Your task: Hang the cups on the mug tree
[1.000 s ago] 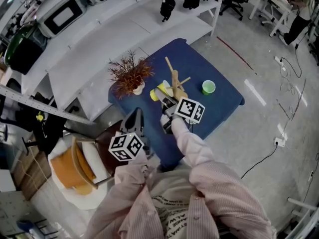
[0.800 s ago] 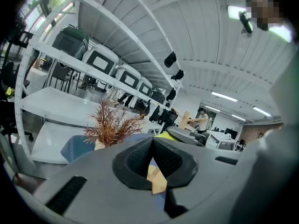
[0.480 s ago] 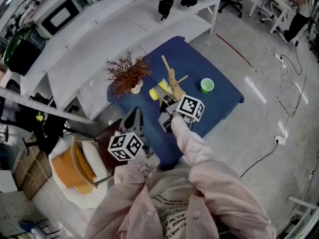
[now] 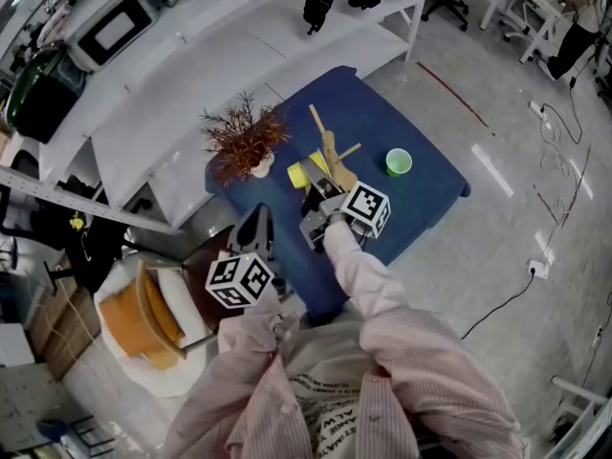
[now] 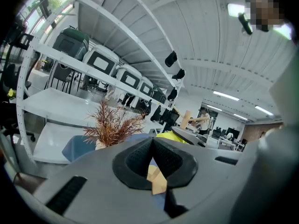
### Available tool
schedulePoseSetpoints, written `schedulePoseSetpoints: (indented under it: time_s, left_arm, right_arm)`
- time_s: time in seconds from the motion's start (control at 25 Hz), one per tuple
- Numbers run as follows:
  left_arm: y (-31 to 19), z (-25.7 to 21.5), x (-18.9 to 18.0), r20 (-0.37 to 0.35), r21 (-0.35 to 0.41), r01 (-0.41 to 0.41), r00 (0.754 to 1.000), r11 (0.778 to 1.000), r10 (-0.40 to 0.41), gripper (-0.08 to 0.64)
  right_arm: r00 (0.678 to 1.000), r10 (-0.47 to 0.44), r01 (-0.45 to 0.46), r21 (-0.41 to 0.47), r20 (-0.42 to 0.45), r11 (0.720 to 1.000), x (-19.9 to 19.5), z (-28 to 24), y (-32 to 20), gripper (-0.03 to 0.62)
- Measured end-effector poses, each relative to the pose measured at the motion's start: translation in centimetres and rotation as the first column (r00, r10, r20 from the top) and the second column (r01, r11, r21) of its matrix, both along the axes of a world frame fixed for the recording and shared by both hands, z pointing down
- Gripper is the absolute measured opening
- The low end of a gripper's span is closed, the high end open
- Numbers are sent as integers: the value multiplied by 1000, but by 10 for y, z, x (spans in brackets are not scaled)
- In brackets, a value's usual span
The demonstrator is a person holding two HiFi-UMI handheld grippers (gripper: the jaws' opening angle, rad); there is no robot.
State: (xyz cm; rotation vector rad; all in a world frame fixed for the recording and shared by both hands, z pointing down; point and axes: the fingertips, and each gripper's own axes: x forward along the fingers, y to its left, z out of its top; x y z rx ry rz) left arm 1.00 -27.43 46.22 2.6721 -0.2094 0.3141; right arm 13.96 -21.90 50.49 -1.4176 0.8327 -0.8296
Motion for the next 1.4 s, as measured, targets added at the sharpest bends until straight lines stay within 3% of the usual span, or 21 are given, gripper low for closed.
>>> schedulePoseSetpoints:
  time_s: [0.64, 1.4]
  left_arm:
    - [0, 3, 4, 9, -2, 0, 1000, 1000, 0, -2]
    - [14, 5, -7, 12, -10, -29, 1000, 1000, 29, -2]
  right_arm:
    - [998, -30, 30, -3, 52, 1000, -8, 16, -2, 316]
    - [996, -87, 87, -1, 29, 996, -37, 19, 8, 342]
